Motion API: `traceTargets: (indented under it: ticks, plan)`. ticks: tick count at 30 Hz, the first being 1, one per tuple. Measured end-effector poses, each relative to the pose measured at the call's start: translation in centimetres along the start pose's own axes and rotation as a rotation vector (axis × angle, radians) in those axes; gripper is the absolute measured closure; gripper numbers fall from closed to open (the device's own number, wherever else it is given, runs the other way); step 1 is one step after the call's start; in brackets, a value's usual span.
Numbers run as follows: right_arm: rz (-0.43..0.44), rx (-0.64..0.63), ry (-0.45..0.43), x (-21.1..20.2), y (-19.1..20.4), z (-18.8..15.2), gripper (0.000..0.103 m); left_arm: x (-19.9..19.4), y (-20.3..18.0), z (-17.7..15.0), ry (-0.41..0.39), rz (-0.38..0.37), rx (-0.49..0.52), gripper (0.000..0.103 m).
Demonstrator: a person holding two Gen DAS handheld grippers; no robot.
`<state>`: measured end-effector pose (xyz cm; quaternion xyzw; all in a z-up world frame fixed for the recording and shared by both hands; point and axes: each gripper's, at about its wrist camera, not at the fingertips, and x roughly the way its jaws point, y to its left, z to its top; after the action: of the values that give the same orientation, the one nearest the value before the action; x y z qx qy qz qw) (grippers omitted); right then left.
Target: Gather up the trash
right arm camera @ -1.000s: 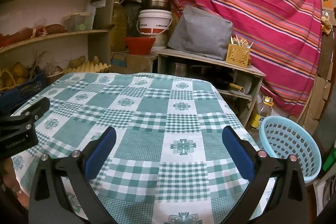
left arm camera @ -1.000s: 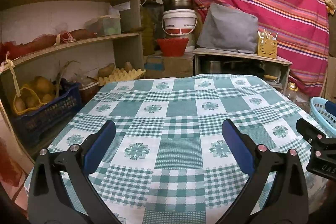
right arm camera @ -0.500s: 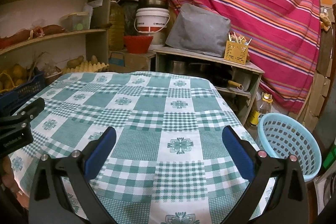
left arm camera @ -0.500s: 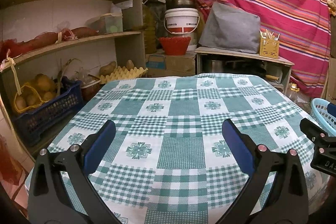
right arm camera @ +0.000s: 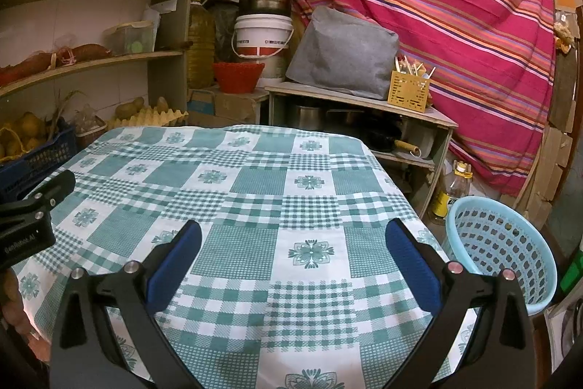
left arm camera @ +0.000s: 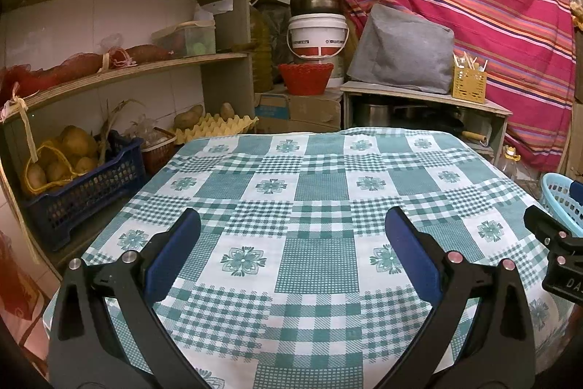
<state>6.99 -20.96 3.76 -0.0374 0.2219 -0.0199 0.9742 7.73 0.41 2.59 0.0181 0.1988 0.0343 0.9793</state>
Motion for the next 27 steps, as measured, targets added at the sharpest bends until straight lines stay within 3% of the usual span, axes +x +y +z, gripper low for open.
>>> traceTargets:
  ticks: [27]
  plan:
    - [-0.004,0.009,-0.004,0.13,-0.61,0.42,0.005,-0.07,1.02,0.01,0.002,0.005,0.001,0.005]
